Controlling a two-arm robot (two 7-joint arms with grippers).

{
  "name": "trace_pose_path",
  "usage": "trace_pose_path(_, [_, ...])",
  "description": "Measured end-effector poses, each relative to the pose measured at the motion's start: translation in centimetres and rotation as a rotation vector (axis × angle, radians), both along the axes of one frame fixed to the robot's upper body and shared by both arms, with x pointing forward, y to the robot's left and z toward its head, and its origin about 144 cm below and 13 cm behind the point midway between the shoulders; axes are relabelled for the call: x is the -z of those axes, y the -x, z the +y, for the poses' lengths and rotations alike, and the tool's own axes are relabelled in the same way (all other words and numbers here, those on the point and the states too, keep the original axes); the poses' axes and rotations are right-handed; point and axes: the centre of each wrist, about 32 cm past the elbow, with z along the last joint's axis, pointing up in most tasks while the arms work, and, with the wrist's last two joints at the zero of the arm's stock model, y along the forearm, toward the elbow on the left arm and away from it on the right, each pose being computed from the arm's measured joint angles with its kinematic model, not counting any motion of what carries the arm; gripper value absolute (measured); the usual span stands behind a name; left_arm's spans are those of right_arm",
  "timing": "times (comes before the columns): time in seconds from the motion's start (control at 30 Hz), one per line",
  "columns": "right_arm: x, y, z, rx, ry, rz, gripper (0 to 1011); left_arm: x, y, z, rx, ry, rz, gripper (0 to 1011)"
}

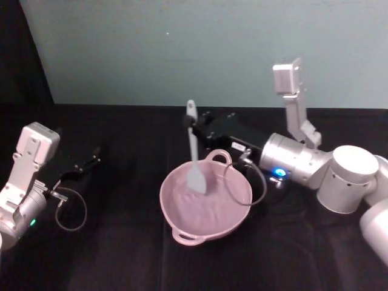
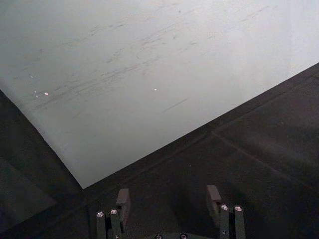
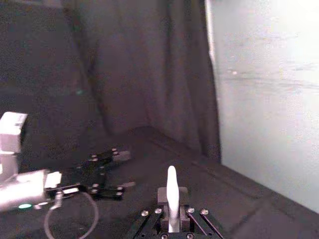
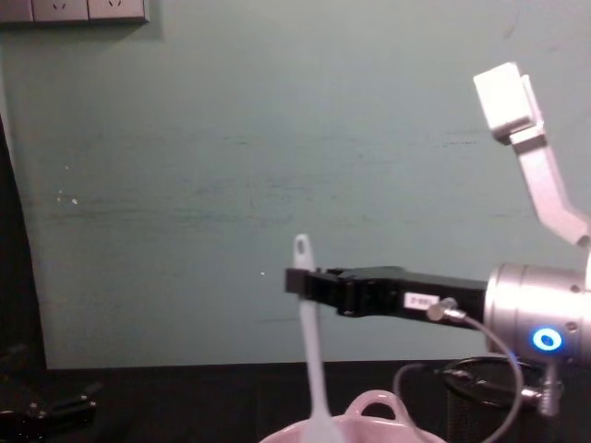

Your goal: Use the one hand to pick up the spoon and stir the clear water in the bowl.

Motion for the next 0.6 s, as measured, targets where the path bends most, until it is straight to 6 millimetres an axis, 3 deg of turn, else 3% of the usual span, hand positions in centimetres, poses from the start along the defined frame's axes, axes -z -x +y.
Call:
trace_pose_path(0.37, [-0.6, 1.2, -2.9, 0.067, 0.022, -0.019, 121, 0.0, 0.0, 0.0, 0.000, 0.000, 0.000, 1005])
trace_pose_path(0.6, [-0.8, 2.5, -2.8, 0.045, 0.037, -0.020, 121, 0.0, 0.0, 0.0, 0.000, 0.000, 0.000, 1005])
